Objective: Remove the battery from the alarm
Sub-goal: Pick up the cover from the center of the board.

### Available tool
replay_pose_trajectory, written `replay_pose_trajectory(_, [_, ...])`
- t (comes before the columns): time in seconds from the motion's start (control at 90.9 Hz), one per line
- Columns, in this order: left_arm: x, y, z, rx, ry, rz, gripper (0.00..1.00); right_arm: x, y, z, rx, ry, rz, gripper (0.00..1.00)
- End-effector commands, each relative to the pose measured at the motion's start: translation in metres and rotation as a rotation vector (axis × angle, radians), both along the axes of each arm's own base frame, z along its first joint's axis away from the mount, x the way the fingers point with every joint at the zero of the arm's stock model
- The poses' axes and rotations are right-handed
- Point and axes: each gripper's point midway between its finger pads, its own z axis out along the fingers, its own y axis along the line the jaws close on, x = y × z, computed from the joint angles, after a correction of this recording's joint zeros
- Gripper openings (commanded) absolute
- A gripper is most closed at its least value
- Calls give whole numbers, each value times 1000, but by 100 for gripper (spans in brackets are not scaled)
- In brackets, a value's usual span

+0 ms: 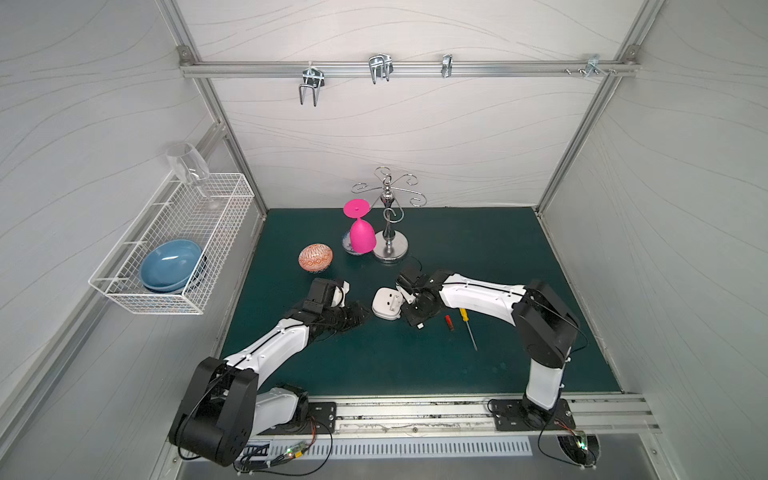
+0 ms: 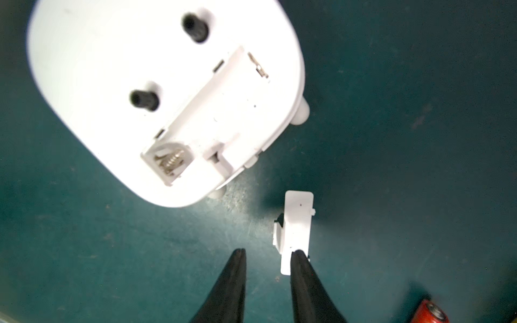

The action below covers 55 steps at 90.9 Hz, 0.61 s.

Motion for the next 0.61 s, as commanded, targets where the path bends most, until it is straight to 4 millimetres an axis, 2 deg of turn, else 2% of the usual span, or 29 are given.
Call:
replay_pose_trajectory(0.0, [7, -3, 11, -27, -53, -2, 60, 0, 1, -5, -9, 27, 4, 28])
replay_pose_trajectory(0.341, [7, -3, 10, -27, -49, -4, 60, -2, 0, -21, -28, 51, -1, 18])
replay_pose_trajectory(0.594, [6, -3, 10, -27, -49, -6, 60, -1, 1, -20, -22, 49, -9, 12])
